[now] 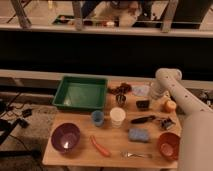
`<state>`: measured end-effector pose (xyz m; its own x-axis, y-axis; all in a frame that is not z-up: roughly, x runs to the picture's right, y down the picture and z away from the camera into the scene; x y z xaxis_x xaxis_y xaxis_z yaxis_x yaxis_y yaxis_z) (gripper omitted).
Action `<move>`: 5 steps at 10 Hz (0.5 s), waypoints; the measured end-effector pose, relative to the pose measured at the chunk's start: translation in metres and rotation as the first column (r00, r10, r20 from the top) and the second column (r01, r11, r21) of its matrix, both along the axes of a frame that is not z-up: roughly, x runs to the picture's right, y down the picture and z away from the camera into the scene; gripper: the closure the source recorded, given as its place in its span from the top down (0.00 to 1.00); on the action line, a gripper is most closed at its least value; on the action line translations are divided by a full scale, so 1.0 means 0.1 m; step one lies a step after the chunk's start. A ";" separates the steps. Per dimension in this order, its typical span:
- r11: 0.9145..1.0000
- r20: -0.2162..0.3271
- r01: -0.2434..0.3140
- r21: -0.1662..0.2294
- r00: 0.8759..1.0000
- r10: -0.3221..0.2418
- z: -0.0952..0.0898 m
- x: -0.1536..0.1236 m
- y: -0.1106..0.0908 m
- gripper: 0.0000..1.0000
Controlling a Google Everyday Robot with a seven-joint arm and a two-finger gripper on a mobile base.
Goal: Wipe table surface with eraser
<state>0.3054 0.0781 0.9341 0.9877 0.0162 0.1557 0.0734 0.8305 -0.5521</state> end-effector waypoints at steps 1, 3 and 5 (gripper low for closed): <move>1.000 0.000 0.000 0.000 1.000 0.000 0.00 0.00 0.00 0.72; 1.000 0.000 0.000 0.000 1.000 0.000 0.00 0.00 0.00 0.80; 1.000 0.000 0.000 0.000 1.000 0.000 0.00 0.00 0.00 0.80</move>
<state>0.3053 0.0779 0.9342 0.9877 0.0158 0.1557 0.0737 0.8306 -0.5520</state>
